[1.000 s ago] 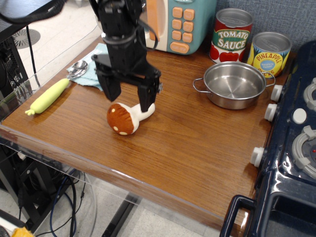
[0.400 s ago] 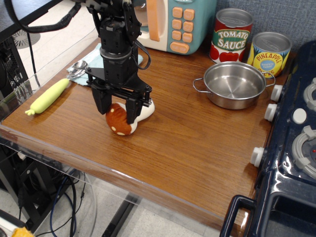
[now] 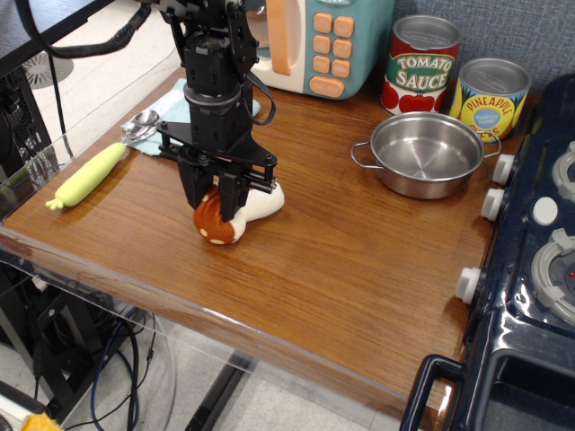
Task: Pick up the mushroom from the table and place it on the plate on the top right of the table.
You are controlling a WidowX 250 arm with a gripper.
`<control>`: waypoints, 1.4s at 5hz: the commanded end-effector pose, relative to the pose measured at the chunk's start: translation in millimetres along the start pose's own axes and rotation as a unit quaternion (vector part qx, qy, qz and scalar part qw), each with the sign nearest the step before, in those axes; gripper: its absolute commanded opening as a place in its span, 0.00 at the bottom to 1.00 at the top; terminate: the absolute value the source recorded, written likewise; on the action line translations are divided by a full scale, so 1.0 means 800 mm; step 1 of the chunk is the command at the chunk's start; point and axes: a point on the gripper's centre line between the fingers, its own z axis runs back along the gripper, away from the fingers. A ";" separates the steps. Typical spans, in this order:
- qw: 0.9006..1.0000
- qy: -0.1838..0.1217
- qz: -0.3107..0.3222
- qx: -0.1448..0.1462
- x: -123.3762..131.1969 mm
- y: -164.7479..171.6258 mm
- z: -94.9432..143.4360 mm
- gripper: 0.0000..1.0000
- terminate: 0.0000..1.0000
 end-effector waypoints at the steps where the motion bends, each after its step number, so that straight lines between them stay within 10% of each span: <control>1: 0.996 -0.075 0.038 -0.006 0.014 0.016 0.058 0.00 0.00; 5: 0.982 -0.143 -0.036 -0.118 0.061 -0.075 0.146 0.00 0.00; 7: 0.974 -0.132 -0.073 -0.167 0.104 -0.120 0.143 0.00 0.00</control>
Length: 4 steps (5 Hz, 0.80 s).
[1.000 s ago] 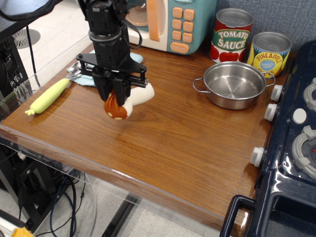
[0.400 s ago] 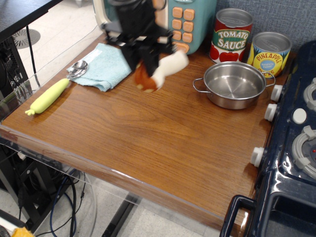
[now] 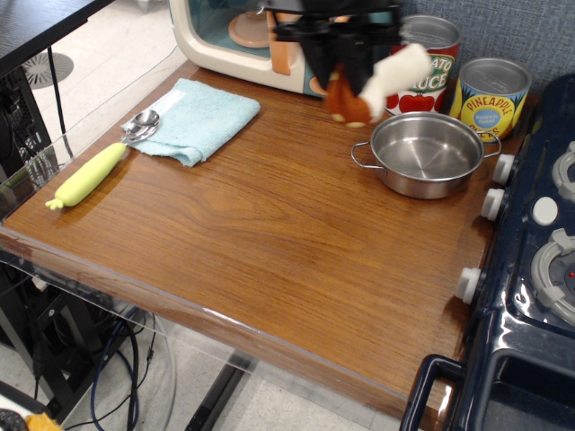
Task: Pick up the mushroom from the table and place it on the plate on the top right of the table.
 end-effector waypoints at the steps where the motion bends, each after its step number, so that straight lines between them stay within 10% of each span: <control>1: 0.999 -0.002 -0.034 -0.028 0.037 -0.016 -0.021 0.00 0.00; 4: 0.998 0.024 -0.063 -0.011 0.050 -0.025 -0.075 0.00 0.00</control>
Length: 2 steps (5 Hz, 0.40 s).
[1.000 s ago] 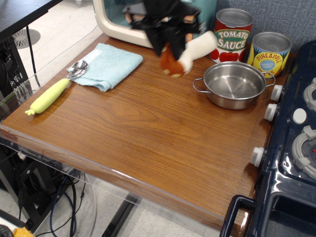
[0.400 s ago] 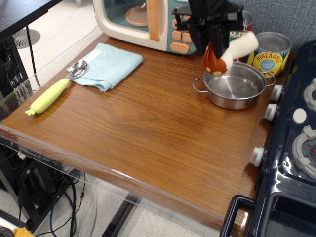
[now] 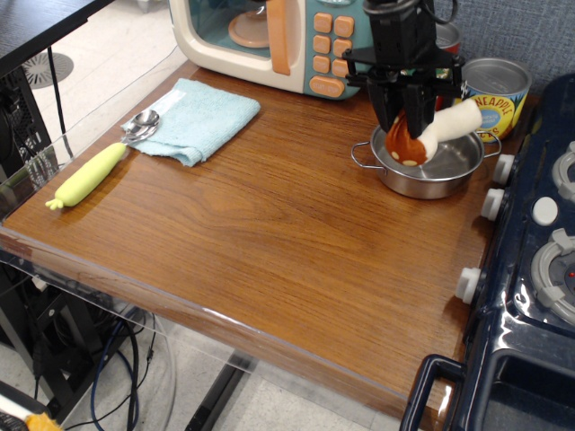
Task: Pick up the mushroom from the table and place it on the plate on the top right of the table.
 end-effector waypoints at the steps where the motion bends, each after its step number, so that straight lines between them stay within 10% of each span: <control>1: 0.999 -0.010 -0.027 0.014 0.009 -0.015 0.009 0.00 0.00; 2: 0.999 -0.006 -0.012 0.036 0.006 -0.013 0.006 1.00 0.00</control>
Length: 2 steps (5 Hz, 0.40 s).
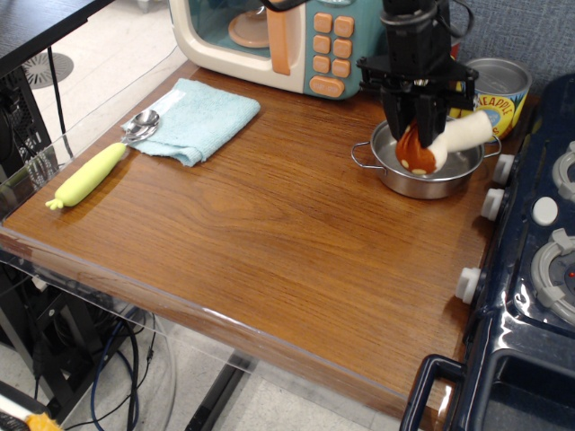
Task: Pick up the mushroom from the table and place it on the plate on the top right of the table.
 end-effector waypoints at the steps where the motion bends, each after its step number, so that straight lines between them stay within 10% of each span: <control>1: 0.999 -0.025 0.008 0.027 0.000 -0.005 0.025 1.00 0.00; 2: 0.999 -0.026 0.014 0.030 -0.003 -0.005 0.027 1.00 0.00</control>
